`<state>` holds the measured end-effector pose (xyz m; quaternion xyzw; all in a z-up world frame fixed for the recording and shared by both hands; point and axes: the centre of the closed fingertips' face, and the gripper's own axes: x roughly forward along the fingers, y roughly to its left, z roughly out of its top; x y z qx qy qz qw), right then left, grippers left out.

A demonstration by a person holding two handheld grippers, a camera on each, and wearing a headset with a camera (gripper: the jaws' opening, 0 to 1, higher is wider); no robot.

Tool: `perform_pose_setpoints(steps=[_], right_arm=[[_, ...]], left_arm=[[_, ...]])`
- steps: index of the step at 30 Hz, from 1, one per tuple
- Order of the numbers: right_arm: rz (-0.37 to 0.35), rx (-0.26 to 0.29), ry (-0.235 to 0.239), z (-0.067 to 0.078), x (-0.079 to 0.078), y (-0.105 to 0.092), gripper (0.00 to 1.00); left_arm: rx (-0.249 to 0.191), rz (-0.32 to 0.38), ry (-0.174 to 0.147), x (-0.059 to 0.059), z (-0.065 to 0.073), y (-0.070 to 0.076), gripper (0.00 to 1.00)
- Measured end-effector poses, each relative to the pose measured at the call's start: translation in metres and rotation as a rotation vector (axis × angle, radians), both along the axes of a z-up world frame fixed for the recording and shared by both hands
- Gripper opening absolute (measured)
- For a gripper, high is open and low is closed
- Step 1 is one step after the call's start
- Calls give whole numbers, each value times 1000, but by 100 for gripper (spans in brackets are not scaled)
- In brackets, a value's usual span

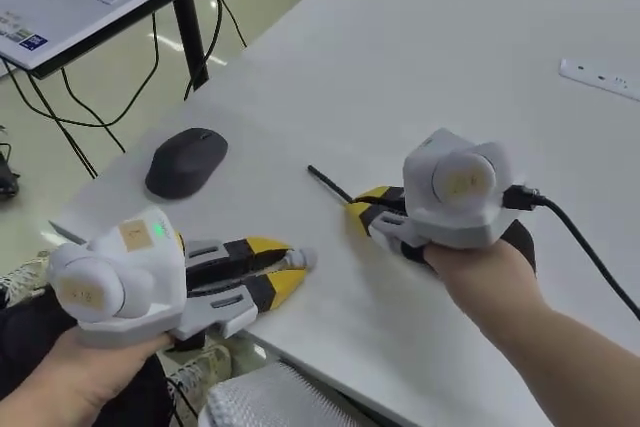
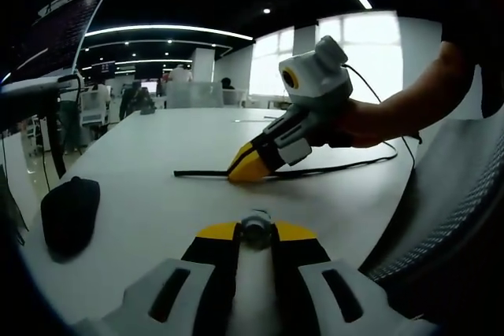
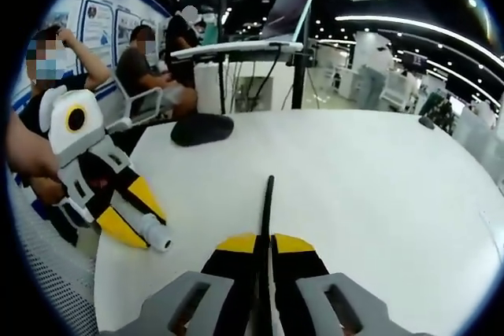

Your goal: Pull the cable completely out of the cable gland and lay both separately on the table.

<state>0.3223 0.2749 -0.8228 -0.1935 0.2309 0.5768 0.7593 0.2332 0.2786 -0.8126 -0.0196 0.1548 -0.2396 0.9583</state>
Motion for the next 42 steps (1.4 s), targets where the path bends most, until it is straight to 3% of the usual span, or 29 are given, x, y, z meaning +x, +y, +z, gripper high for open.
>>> perform_pose_setpoints(steps=[1,3,6,8,12,13,16,18,19,22,25,28,30,33,34,35,37,38,42], right_arm=[[-9,4,13,0,1,0,6],[-12,20,48,1,0,1,10],[-17,14,40,1,1,0,14],[-24,23,62,1,-1,0,20],[-41,23,87,2,-1,-2,37],[-51,19,85,2,2,-4,44],[-81,7,100,0,5,-14,68],[-96,36,118,4,6,-18,80],[-110,62,164,8,5,-22,83],[-142,71,130,19,15,-38,86],[-155,62,138,29,17,-58,98],[-238,67,212,40,23,-97,99],[-269,23,231,41,25,-128,99],[-310,-14,205,53,26,-176,99],[-348,-30,170,60,29,-200,99],[-364,-40,148,65,30,-215,99],[-393,-65,138,72,26,-245,99],[-424,-89,136,75,23,-268,99],[-510,-131,121,85,15,-332,99]], left_arm=[[-33,6,7,1,3,-1,20],[-33,-5,8,0,3,-1,25],[-41,1,14,2,3,1,31],[-58,18,14,6,4,4,43],[-30,31,26,10,5,3,82],[-28,20,33,10,5,1,86],[-5,13,43,10,5,1,90],[-14,20,37,11,9,1,95],[-11,26,35,12,11,2,100],[-22,46,42,15,16,4,100],[6,33,31,18,23,5,100],[9,8,19,24,35,1,100],[23,-18,12,29,42,-5,100],[48,-69,-5,37,54,-17,100],[50,-86,-54,43,64,-22,99],[53,-83,-61,44,65,-23,98],[52,-91,-49,51,68,-29,95],[7,-116,-54,55,74,-39,96],[20,-169,-55,62,84,-62,98]])
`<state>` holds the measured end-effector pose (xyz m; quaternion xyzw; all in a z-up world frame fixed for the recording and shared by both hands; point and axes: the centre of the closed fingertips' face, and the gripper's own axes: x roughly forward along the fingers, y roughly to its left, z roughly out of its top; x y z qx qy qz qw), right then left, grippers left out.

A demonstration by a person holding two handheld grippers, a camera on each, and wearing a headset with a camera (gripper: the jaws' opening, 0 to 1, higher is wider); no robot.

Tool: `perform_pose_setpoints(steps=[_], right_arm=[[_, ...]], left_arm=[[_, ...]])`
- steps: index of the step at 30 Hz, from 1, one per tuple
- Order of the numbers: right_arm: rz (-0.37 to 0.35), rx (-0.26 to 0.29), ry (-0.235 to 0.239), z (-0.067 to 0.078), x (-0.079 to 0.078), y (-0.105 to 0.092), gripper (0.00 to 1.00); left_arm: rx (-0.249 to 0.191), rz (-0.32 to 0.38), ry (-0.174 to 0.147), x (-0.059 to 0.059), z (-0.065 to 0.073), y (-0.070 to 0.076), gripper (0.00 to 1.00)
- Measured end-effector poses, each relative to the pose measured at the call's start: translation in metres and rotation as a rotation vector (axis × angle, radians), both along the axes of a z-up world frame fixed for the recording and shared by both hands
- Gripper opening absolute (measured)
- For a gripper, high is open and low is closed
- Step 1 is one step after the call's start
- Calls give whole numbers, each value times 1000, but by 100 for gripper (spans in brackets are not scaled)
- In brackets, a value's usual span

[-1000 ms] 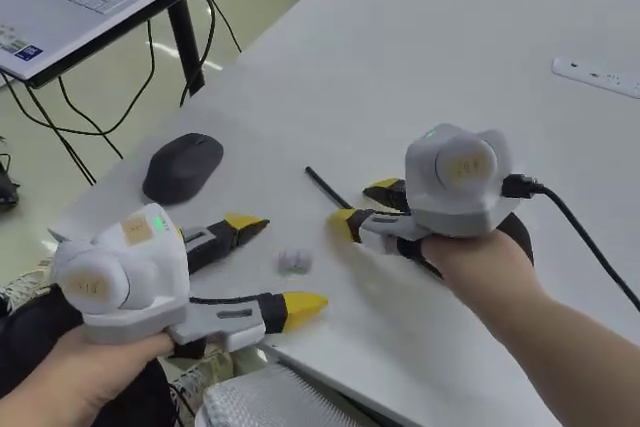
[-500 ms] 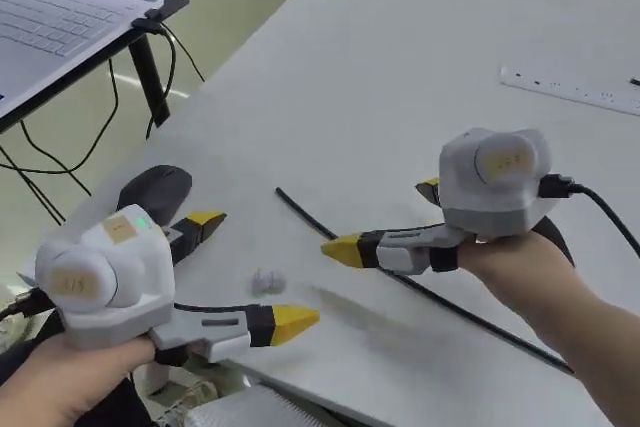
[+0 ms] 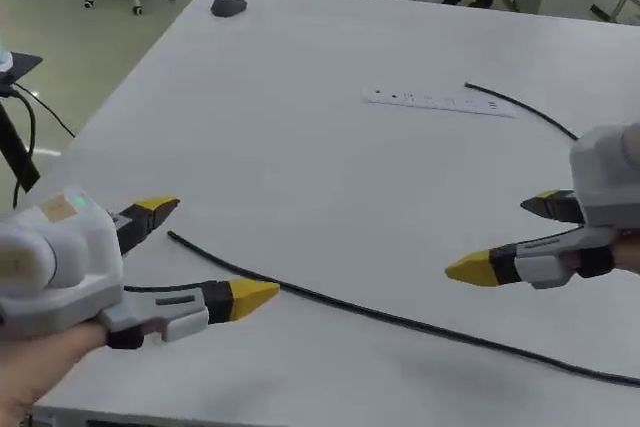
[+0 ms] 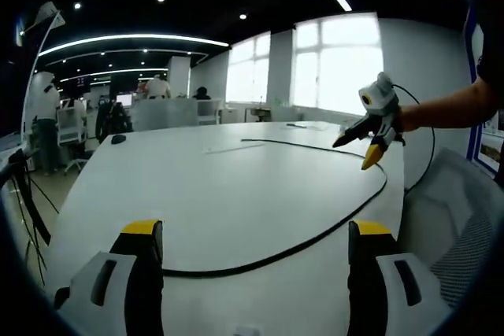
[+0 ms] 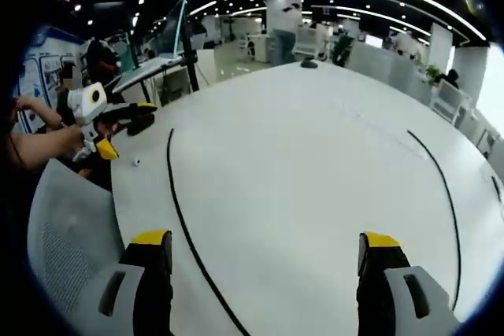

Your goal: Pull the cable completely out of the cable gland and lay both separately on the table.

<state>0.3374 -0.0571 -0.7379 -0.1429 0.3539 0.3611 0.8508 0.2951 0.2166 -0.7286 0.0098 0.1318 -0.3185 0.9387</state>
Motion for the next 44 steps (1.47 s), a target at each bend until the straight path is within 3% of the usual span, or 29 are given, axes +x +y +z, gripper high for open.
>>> perform_pose_setpoints(steps=[5,7,8,10,15,18,20,24,28,31,42,44], right_arm=[[-90,-5,1,6,-14,-61,99],[-109,-14,5,4,-20,-75,99],[-110,-25,10,1,-25,-85,99],[-118,-41,29,-5,-35,-100,99],[-110,-39,37,-13,-50,-122,99],[-90,24,73,-14,-56,-121,99],[-89,15,67,-14,-55,-123,99],[-64,26,49,-9,-48,-119,99],[0,-23,32,-11,-43,-117,99],[7,-18,41,-11,-39,-116,99],[45,-26,6,-6,-31,-108,99],[46,-25,9,-6,-31,-106,99]], left_arm=[[29,-18,9,12,14,-20,99],[7,-33,42,14,20,-29,100],[15,-36,42,14,22,-33,100],[58,-44,46,15,23,-41,100],[102,-58,69,12,24,-60,99],[116,-59,79,9,22,-69,99],[135,-52,95,9,17,-69,99],[123,-25,125,9,13,-69,99],[151,-19,138,8,7,-72,99],[157,-10,148,9,4,-71,99],[139,13,159,16,6,-64,99],[148,11,146,18,7,-65,99]])
